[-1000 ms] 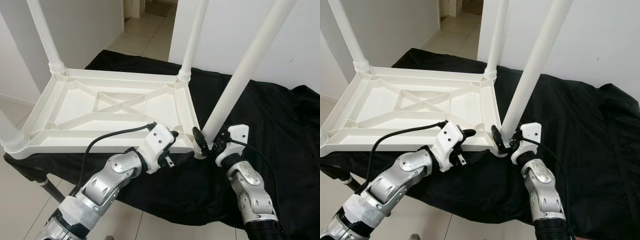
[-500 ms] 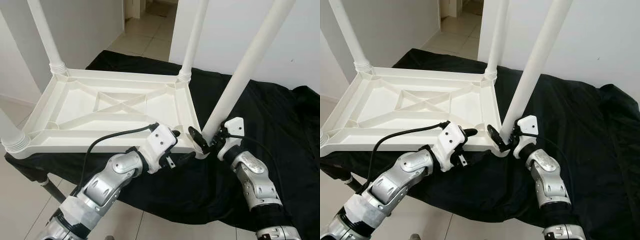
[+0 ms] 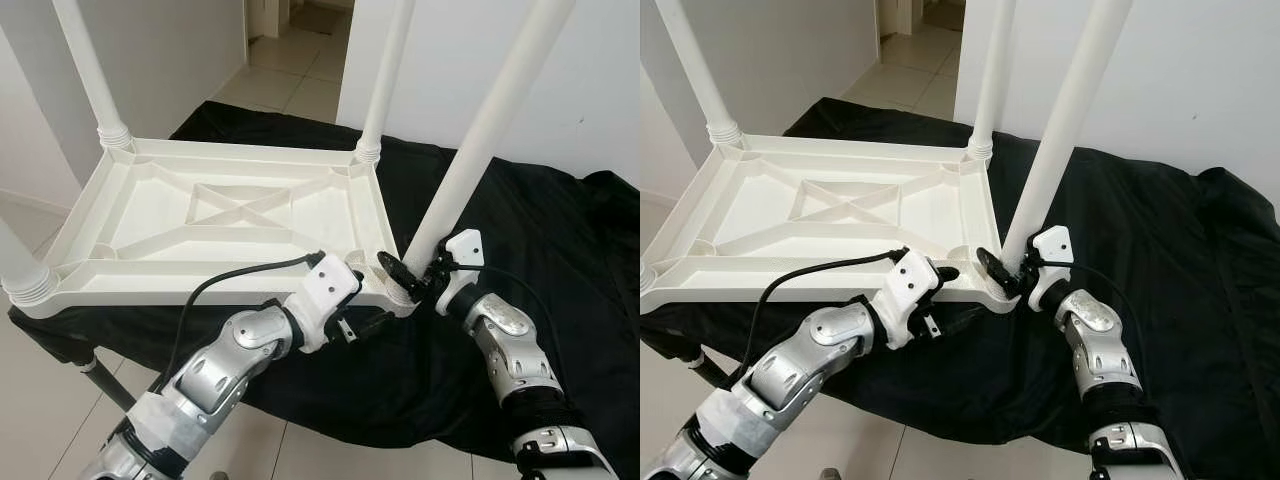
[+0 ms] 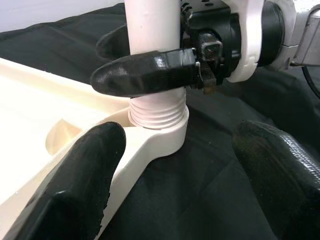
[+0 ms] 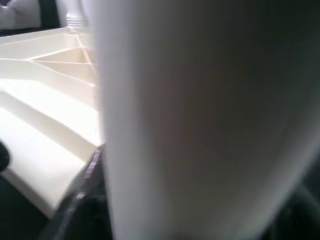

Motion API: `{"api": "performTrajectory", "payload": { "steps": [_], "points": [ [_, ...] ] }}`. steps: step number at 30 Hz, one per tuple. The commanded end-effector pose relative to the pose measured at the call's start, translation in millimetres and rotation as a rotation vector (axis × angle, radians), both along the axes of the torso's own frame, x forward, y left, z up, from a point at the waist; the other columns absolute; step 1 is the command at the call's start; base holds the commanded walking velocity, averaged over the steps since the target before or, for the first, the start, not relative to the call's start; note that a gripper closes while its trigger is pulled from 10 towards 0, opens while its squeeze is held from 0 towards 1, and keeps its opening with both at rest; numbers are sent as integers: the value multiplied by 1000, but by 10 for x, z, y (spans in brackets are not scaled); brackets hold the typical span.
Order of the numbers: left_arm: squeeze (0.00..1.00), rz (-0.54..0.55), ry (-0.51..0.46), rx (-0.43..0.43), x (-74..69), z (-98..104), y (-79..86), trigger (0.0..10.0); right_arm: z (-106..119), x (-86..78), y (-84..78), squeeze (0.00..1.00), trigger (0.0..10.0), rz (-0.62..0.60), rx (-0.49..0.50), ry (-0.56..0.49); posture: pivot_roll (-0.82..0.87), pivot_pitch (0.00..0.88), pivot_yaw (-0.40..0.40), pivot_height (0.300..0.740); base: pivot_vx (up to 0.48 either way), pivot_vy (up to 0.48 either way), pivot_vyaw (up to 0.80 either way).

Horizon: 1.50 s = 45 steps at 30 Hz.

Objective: Building children table

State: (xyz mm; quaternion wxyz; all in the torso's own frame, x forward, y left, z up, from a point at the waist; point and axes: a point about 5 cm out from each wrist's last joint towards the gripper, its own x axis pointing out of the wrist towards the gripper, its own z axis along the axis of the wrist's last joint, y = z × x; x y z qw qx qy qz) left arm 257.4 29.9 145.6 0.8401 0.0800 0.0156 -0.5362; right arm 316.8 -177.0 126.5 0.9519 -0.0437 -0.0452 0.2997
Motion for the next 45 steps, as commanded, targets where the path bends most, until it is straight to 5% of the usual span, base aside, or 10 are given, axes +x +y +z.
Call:
{"api": "performTrajectory", "payload": {
  "steps": [1, 6, 7, 9, 10, 20, 33, 38, 45],
  "points": [
    [0, -57, 4, 22, -30, -26, -15, 10000, -11, -1, -61, 0, 0, -9, -8, 0, -7, 0, -72, 740, 0, 0, 0],
    [0, -56, -1, 24, -35, -30, -16, 10000, -53, -18, -85, 0, 0, -29, 4, 11, -11, 0, -71, 740, 0, 0, 0],
    [0, -59, -4, 23, -38, -28, -16, 10000, -73, -29, -83, 0, 3255, -40, 17, 18, -12, 0, -70, 740, 0, 0, 0],
    [0, -60, -5, 23, -38, -27, -17, 10000, -78, -32, -82, 0, 3255, -43, 20, 19, -12, 0, -70, 740, 0, 0, 0],
    [0, -62, -4, 22, -41, -26, -20, 10000, -84, -37, -78, 0, 10000, -52, 19, 19, -14, 0, -72, 740, 0, 0, 0],
    [0, -67, -1, 24, -54, -24, -37, 10000, -165, -40, -76, 0, 10000, -227, -35, 45, -20, 0, -73, 740, 0, 0, 0],
    [0, -68, -1, 24, -64, -32, -31, 10000, -233, -169, 121, 0, 10000, -475, 12, 87, -24, 0, -79, 740, 0, 0, 0],
    [0, -59, -9, 15, -41, -14, -22, 10000, -293, -281, 189, 0, 10000, -753, 84, 152, -15, 0, -92, 740, 0, 0, 0],
    [0, -58, -15, 4, -25, 12, -11, 10000, -262, -303, 279, 0, 10000, -769, 139, 155, -26, 0, -80, 740, 0, 0, 0]
  ]
}}
